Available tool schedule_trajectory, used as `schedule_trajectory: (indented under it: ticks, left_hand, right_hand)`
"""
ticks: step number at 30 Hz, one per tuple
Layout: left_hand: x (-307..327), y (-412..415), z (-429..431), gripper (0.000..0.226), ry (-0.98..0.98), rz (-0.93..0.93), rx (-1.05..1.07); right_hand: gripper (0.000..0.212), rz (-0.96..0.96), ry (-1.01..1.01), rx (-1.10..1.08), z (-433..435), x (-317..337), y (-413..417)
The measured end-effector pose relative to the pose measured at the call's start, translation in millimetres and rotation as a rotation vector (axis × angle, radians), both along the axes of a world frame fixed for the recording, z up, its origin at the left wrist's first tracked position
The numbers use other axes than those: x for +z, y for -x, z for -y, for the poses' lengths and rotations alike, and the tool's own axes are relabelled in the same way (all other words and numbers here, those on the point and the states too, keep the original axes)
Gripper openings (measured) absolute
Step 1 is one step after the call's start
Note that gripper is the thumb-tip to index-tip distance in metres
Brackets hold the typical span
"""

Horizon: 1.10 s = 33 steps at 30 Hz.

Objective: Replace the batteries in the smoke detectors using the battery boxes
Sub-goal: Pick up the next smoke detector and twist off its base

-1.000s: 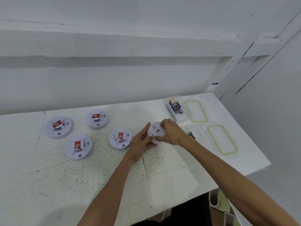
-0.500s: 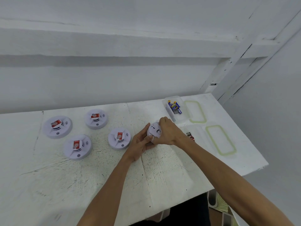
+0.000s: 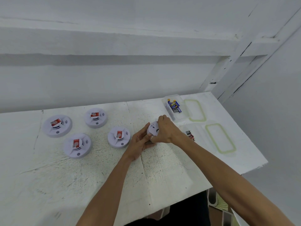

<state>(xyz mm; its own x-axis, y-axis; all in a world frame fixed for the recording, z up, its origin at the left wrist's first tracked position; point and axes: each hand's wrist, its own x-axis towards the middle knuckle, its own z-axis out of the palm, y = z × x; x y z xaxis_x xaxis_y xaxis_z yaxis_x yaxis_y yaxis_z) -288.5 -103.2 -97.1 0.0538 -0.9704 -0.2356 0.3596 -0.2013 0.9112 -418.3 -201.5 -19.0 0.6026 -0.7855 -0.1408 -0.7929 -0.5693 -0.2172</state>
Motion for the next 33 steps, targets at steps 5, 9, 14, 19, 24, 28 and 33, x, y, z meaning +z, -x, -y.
schedule_trajectory:
  ticks: [5, 9, 14, 19, 24, 28, 33]
  left_hand:
    - [0, 2, 0, 0.055, 0.007, 0.034, -0.001]
    - [0, 3, 1, 0.051, 0.018, 0.036, -0.016]
    - [-4, 1, 1, 0.049, 0.0, 0.0, 0.018]
    - [-3, 4, 1, 0.05, -0.003, -0.016, 0.063]
    - [-2, 7, 2, 0.047, 0.011, -0.018, 0.087]
    - [-3, 7, 3, 0.046, 0.016, -0.041, 0.094]
    - [-8, 11, 6, 0.045, 0.014, -0.055, 0.139]
  right_hand:
    - [0.065, 0.0, 0.017, -0.004, 2, 1, 1]
    - [0.051, 0.126, -0.051, -0.029, -3, -4, 3]
    - [0.043, 0.145, -0.193, -0.029, 8, 3, 9]
    - [0.028, 0.406, -0.258, -0.283, 22, 9, 33]
    - [0.018, 0.59, -0.324, -0.448, 29, 12, 57]
    - [0.022, 0.592, -0.252, -0.532, 34, 10, 78]
    - [0.023, 0.531, -0.157, -0.572, 32, 9, 91]
